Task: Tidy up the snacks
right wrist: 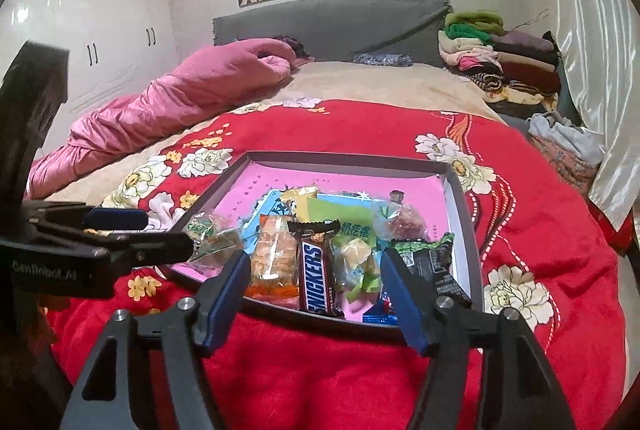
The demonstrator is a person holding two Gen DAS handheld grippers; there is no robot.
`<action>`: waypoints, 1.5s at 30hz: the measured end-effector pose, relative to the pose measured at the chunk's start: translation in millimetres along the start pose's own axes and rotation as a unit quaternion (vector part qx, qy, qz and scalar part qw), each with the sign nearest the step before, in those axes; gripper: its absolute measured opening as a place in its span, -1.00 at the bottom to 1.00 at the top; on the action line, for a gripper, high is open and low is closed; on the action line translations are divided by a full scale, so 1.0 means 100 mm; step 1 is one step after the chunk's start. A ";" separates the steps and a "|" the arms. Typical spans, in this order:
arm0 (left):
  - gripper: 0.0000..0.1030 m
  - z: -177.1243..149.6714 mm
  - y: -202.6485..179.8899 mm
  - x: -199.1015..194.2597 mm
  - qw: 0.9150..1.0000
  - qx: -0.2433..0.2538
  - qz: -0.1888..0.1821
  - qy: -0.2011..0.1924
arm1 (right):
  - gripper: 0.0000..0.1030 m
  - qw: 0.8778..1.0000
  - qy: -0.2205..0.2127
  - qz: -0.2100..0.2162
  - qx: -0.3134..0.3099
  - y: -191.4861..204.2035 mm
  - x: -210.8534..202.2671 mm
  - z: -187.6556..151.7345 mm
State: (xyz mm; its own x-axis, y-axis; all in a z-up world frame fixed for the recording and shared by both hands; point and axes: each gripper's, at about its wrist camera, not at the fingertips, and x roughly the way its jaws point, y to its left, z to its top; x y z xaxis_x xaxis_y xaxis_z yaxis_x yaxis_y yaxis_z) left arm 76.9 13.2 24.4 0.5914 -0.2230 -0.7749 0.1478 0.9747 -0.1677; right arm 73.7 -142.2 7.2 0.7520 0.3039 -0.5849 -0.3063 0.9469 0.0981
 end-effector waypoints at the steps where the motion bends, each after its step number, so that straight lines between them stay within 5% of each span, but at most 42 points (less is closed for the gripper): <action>1: 0.58 -0.02 -0.01 -0.02 1.000 0.000 0.001 -0.002 | 0.39 1.000 0.002 0.000 0.002 0.00 -0.01 0.00; 21: 0.59 -0.41 -0.16 -0.14 1.000 -0.007 0.016 0.010 | 0.75 0.999 0.017 -0.023 0.026 -0.02 -0.33 -0.17; 45: 0.59 -0.54 -0.11 -0.27 0.999 -0.016 0.029 0.006 | 0.77 0.996 0.064 -0.026 0.048 -0.01 -0.40 -0.38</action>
State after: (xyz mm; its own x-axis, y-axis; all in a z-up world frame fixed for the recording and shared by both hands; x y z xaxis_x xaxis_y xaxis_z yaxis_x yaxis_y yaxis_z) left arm 17.0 9.6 14.0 0.5881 -0.1658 -0.7917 0.0870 0.9861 -0.1418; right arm 21.9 -158.9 -0.4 0.6829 0.2434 -0.6888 -0.2071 0.9687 0.1370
